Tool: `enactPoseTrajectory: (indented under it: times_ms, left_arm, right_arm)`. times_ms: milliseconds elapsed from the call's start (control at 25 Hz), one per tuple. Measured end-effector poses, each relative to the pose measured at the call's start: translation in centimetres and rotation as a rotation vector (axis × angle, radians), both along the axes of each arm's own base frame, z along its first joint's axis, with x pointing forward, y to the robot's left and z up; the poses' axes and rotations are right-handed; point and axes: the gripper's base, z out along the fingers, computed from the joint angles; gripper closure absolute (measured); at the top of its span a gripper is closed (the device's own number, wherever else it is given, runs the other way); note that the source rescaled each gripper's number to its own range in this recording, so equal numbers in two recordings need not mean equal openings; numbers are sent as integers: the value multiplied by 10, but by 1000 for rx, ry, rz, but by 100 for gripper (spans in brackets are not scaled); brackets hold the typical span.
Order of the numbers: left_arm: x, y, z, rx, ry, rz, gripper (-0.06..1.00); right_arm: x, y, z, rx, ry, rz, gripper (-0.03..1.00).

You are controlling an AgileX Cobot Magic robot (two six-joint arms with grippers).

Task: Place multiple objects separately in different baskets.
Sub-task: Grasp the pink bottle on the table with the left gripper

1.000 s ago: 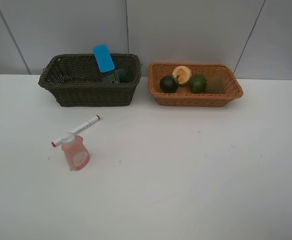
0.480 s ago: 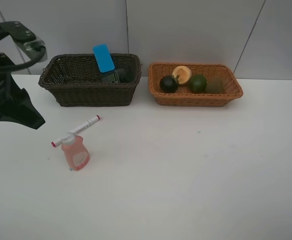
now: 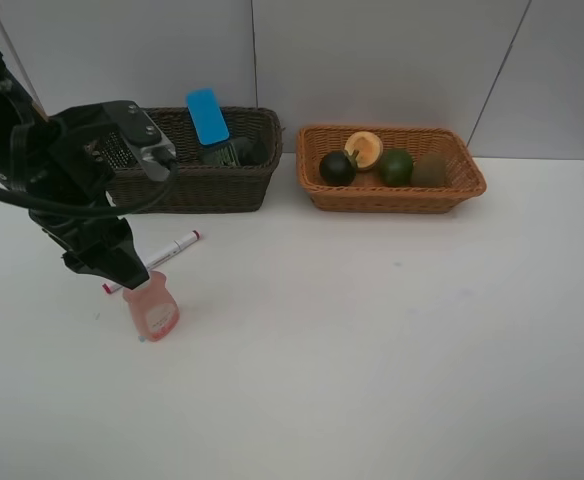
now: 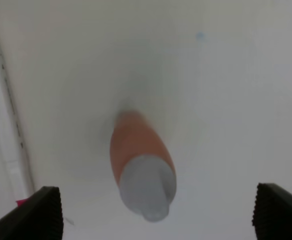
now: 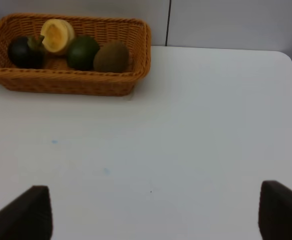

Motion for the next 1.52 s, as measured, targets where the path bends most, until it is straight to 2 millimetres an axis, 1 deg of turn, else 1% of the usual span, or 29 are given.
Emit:
enactPoseTrajectory:
  times_ms: [200,840,1000,1360,1520]
  left_arm:
    - [5,-6,-17,14,38,0,-5]
    - [15,-9,-56,60,133,8,-5]
    - [16,-12,-63,69,139,-2,-5]
    - [19,-13,-80,83,163,2,-5]
    - [20,-13,-84,87,170,3,-5]
  right_arm:
    - [0,0,0,0,0,0,-3]
    - [0,0,0,1,0,0,-3]
    - [0,0,0,1,0,0,-3]
    - [0,0,0,1,0,0,-3]
    - [0,0,0,1,0,0,-3]
